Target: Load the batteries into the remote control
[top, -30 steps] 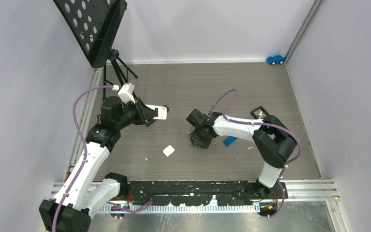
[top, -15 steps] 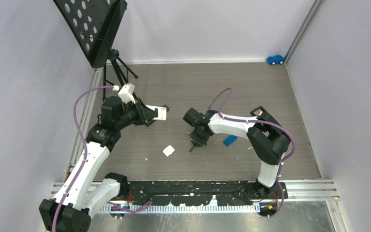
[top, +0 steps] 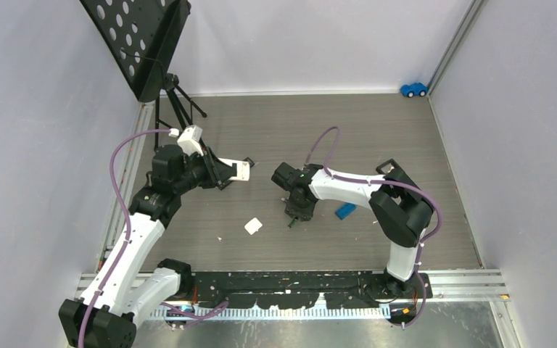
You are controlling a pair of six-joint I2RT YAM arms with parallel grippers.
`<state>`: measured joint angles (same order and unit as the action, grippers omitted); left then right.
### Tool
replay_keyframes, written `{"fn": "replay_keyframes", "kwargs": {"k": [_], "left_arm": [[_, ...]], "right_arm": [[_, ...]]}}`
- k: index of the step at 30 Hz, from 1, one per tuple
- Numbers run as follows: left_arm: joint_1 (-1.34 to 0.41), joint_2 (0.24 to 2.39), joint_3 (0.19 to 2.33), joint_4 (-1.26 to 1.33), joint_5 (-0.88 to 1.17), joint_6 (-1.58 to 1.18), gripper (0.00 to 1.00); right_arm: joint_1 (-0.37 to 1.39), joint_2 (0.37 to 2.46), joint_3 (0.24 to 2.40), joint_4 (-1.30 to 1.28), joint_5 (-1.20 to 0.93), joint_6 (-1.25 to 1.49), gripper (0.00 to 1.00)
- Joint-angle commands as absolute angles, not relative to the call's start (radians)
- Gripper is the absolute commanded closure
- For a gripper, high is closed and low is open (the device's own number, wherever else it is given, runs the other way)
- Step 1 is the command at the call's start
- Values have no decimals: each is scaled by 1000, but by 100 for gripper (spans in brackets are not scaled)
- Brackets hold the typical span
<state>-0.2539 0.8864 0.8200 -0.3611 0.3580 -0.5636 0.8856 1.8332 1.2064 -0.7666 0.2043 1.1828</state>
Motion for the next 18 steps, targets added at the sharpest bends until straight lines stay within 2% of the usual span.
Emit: {"fn": "replay_keyframes", "kwargs": {"k": [1,4,7,13,18], "left_arm": [[-253,866,831,-343,347,-543,100],[-253,868,829,-340,350,-544,100],[-254,870,825,-335,354,-546,100],[-257,875,825,-324,383,-561,100],[-259,906,820,-262,486,-621,100]], "right_arm": [[911,1823,1233,-792,209,1194,59],[924,1833,1225,-786,192,1218,59],[927,1846,1217,-768,183,1227,65],[927,1834,1228,-765,239,1205,96],[927,1724,1221,-727,318,1145,100]]}}
